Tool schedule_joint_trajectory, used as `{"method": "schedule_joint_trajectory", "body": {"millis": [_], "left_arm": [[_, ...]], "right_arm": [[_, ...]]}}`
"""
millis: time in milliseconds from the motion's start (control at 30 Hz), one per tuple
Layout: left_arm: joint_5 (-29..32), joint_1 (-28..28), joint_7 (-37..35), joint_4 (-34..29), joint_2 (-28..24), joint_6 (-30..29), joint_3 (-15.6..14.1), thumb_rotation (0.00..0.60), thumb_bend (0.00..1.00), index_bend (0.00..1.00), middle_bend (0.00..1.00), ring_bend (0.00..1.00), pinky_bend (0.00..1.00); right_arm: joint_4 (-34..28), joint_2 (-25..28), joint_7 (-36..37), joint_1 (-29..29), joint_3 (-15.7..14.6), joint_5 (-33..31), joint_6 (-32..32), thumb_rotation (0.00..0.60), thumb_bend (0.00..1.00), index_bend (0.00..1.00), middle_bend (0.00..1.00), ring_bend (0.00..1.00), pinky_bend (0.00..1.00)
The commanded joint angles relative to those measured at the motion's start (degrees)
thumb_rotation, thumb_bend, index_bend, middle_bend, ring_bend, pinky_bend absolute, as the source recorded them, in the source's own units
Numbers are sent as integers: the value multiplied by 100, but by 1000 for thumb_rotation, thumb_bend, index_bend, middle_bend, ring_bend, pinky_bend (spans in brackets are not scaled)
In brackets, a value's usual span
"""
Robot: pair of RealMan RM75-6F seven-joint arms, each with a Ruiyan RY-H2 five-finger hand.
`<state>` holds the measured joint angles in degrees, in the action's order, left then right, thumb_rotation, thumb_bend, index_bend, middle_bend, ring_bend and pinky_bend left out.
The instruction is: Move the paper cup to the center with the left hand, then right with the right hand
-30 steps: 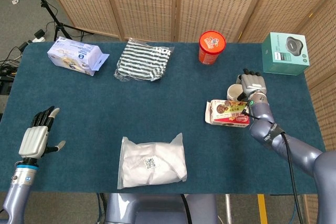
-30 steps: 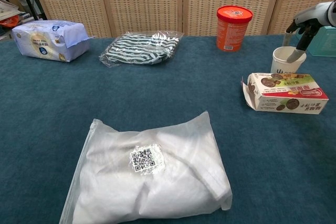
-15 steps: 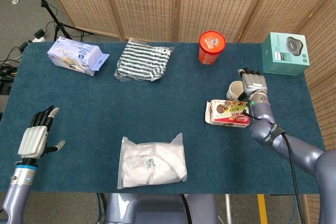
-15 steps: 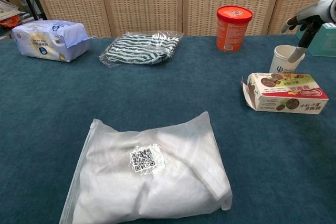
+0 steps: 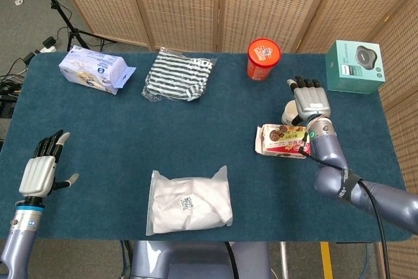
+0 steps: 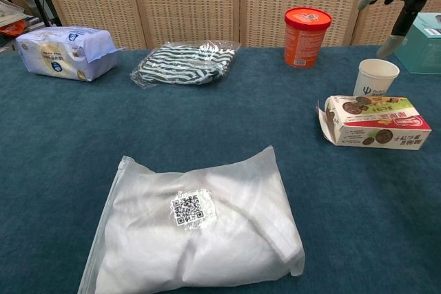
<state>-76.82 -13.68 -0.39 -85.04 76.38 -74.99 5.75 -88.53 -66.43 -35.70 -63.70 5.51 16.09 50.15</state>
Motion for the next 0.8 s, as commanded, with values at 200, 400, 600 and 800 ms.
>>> {"method": "schedule_joint_trajectory", "body": {"millis": [200, 400, 600, 800], "left_arm": [[-144, 111, 241, -104, 4, -351, -1, 600, 212, 0, 0, 0, 0], [-251, 211, 528, -153, 49, -710, 32, 600, 211, 0, 0, 0, 0], [-422, 305, 757, -227, 102, -1010, 7, 600, 211, 0, 0, 0, 0], [-546, 360, 825, -255, 121, -1191, 6, 600, 211, 0, 0, 0, 0]], "right_arm": [[-362, -316, 1826, 2292, -861, 4083, 2728, 600, 156, 0, 0, 0, 0], [321, -730, 2414, 3248, -1277, 5174, 3584, 600, 156, 0, 0, 0, 0], [532, -799, 2732, 3879, -1426, 5621, 3890, 600, 156, 0, 0, 0, 0], [731, -812, 3112, 4237, -1361, 5844, 3944, 600, 156, 0, 0, 0, 0]]}}
